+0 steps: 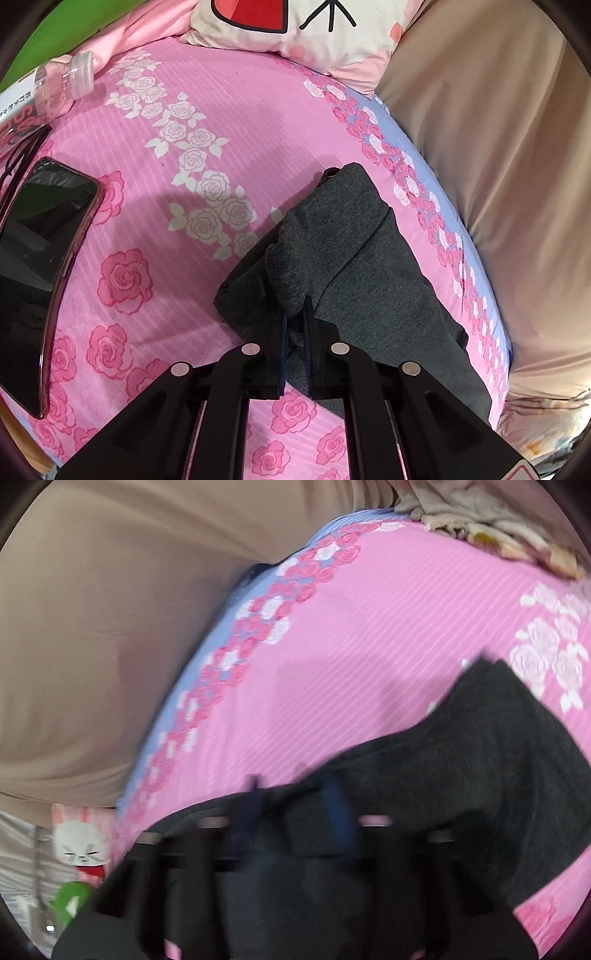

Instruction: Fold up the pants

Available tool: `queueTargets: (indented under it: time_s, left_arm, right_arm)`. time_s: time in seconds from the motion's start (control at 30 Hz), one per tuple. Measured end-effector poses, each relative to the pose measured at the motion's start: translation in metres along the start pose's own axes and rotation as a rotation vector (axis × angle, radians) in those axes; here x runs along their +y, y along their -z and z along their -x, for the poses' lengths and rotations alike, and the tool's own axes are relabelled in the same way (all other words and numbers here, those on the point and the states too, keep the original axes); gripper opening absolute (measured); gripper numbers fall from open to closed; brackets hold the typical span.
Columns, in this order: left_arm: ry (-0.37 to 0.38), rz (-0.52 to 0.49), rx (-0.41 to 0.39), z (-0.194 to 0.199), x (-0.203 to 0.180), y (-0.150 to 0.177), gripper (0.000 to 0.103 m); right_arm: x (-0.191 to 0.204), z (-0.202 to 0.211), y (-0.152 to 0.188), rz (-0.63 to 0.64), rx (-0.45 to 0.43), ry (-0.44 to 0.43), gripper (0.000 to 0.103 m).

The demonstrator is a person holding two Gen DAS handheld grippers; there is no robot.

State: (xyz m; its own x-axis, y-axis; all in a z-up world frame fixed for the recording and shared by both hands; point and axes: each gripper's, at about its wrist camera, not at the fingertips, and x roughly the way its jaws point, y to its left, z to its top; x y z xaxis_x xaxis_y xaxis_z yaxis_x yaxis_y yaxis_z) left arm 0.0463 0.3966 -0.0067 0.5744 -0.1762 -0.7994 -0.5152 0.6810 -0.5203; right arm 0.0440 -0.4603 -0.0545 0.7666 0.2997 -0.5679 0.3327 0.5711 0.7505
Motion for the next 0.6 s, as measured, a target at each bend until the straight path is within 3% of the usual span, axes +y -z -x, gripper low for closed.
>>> queueTargets:
  time_s: [0.1, 0.17, 0.23, 0.33, 0.4, 0.47, 0.5, 0.53, 0.6]
  left_arm:
    - [0.015, -0.029, -0.005, 0.013, -0.006, -0.004, 0.005]
    - [0.020, -0.067, -0.017, 0.028, -0.010, -0.004, 0.005]
    - [-0.028, -0.096, -0.011, 0.029, -0.009, -0.003, 0.005]
    - [-0.075, -0.089, 0.049, 0.008, 0.004, -0.004, 0.006]
    - [-0.088, -0.084, 0.068, -0.004, 0.010, -0.004, 0.007]
    - [-0.091, -0.088, 0.052, -0.002, 0.009, -0.003, 0.007]
    - [-0.100, -0.102, 0.045, -0.001, 0.006, -0.003, 0.008]
    - [-0.109, -0.111, 0.043, 0.000, 0.005, -0.002, 0.008]
    - [-0.122, -0.114, 0.043, -0.001, 0.004, -0.002, 0.008]
  right_arm:
    - [0.014, 0.058, 0.008, 0.126, -0.154, -0.114, 0.000]
    - [0.016, 0.088, 0.024, 0.219, -0.204, -0.097, 0.000]
    - [-0.002, 0.092, 0.042, 0.289, -0.175, 0.045, 0.000]
    - [-0.062, 0.071, 0.056, 0.198, -0.039, 0.160, 0.000]
    - [-0.085, 0.077, 0.060, 0.116, -0.031, 0.093, 0.002]
    - [-0.085, 0.092, 0.057, 0.090, -0.077, 0.056, 0.010]
    - [-0.082, 0.097, 0.055, 0.101, -0.092, 0.059, 0.026]
    - [-0.078, 0.098, 0.052, 0.106, -0.103, 0.066, 0.058]
    - [-0.070, 0.100, 0.046, 0.116, -0.136, 0.076, 0.076]
